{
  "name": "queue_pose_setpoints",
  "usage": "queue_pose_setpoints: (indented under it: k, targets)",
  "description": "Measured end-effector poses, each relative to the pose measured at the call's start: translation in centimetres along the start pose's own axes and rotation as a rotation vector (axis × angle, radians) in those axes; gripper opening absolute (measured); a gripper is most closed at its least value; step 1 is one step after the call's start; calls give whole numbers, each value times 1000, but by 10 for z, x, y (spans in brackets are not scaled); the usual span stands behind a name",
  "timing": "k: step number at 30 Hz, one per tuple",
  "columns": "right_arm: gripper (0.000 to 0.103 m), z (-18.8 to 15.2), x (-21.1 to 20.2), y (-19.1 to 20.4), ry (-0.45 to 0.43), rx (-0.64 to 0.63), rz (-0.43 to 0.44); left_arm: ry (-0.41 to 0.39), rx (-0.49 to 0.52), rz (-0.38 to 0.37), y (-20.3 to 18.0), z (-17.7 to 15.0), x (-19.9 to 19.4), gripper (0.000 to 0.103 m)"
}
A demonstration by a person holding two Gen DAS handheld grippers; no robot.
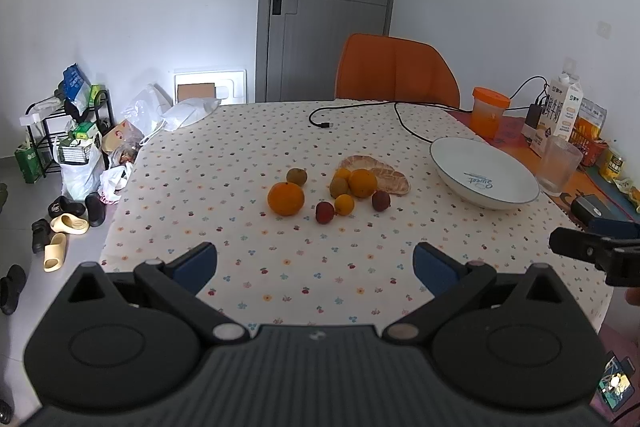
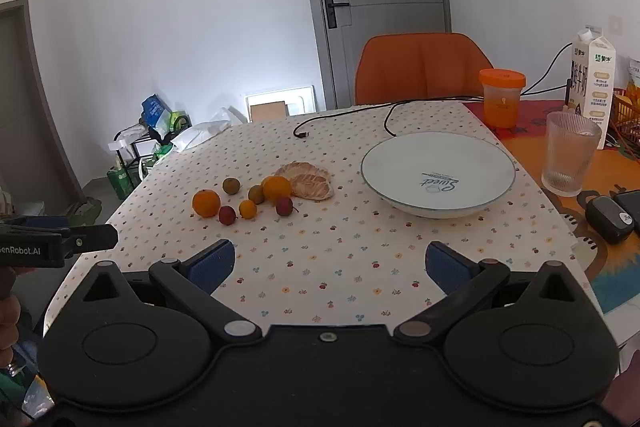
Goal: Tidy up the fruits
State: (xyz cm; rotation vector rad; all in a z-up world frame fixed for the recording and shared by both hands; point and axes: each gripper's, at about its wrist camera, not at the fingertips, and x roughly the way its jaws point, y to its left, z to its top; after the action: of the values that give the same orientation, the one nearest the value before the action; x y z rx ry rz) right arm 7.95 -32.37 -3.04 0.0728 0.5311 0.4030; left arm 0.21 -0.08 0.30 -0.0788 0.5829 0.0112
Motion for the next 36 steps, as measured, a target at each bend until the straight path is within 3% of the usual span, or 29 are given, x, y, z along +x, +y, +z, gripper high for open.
queue_pose_setpoints:
  k: [36]
  targets:
    - [103,-1,0,-2,1,6,2,1,-1,4,3,-1,-2,103]
